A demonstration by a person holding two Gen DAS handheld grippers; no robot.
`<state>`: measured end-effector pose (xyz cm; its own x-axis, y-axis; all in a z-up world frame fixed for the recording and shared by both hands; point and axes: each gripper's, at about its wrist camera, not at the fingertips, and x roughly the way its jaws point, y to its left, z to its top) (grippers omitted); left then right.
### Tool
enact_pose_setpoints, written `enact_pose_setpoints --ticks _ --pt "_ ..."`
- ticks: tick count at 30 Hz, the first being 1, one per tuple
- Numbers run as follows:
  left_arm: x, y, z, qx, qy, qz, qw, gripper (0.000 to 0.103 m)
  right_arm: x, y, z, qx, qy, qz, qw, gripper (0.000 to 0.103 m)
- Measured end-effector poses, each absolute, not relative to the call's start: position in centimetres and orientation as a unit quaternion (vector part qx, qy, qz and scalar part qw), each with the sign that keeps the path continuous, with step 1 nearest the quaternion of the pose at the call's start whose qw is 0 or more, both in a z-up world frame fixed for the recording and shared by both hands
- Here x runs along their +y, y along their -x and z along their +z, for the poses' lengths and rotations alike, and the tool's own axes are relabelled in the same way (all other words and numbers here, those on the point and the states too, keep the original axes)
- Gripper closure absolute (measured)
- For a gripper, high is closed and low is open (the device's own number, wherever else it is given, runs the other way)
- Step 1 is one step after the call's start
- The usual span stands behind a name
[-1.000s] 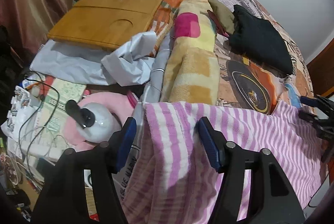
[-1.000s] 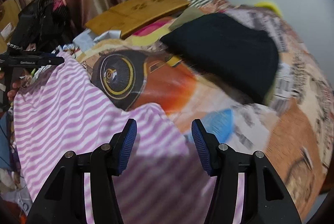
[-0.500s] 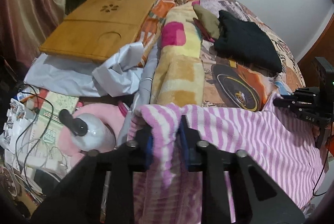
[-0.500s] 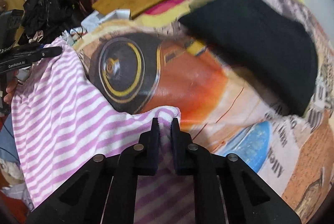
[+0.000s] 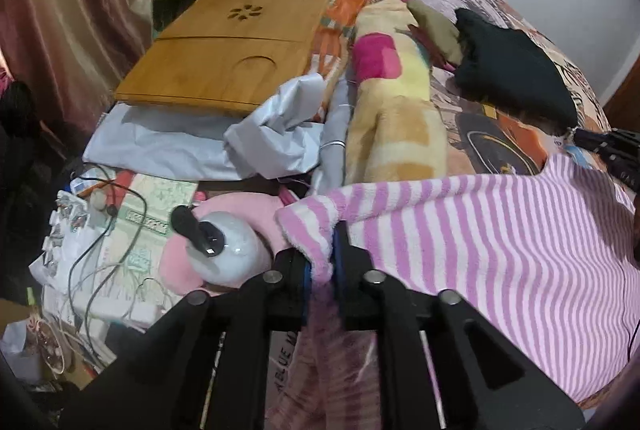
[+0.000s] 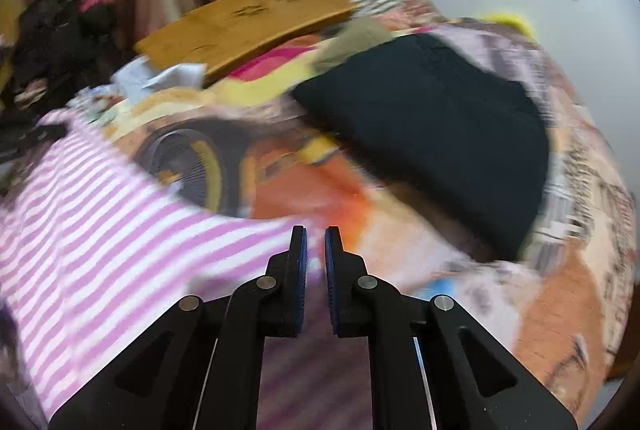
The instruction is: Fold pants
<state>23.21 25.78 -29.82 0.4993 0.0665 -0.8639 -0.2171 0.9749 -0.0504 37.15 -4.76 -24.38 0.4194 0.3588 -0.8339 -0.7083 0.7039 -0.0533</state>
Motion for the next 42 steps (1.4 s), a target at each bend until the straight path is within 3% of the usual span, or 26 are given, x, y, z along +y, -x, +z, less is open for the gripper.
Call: enact_pose_setpoints --ticks 1,7,11,18,20,22,31,36,42 --pt "25.8 -22.9 -29.3 0.489 0.071 0.091 0.864 0.076 -5.6 -37.4 -23.9 0.424 0.198 0.316 0.826 0.095" --pt "24.0 -20.7 -25.7 0.457 0.042 0.098 0.883 0.074 -11.9 -38.5 -20.7 0.438 0.128 0.292 0.840 0.091" --pt "22.4 -19.6 -25.0 0.454 0.062 0.078 0.885 0.073 -14.0 -37.0 -20.4 0.437 0.120 0.290 0.843 0.068" --pt "19.9 -17.4 -29.3 0.508 0.064 0.084 0.855 0.072 -13.0 -35.1 -24.4 0.463 0.158 0.308 0.816 0.067" --pt "20.3 -16.1 -30.0 0.516 0.069 0.092 0.849 0.068 -13.0 -35.0 -25.6 0.471 0.172 0.302 0.811 0.067" --pt "20.9 -14.9 -29.8 0.514 0.074 0.105 0.848 0.057 -13.4 -35.4 -26.1 0.476 0.164 0.302 0.810 0.068" --pt "20.7 -13.2 -25.7 0.493 0.052 0.128 0.859 0.056 -19.8 -35.2 -22.1 0.437 0.174 0.218 0.855 0.065" --pt "16.7 -15.4 -22.5 0.459 0.051 0.087 0.883 0.056 -27.6 -32.0 -17.7 0.413 0.106 0.175 0.888 0.062" --pt "9.6 -18.9 -21.8 0.452 0.046 0.018 0.891 0.054 -36.5 -27.1 -16.2 0.411 0.061 0.116 0.902 0.061"
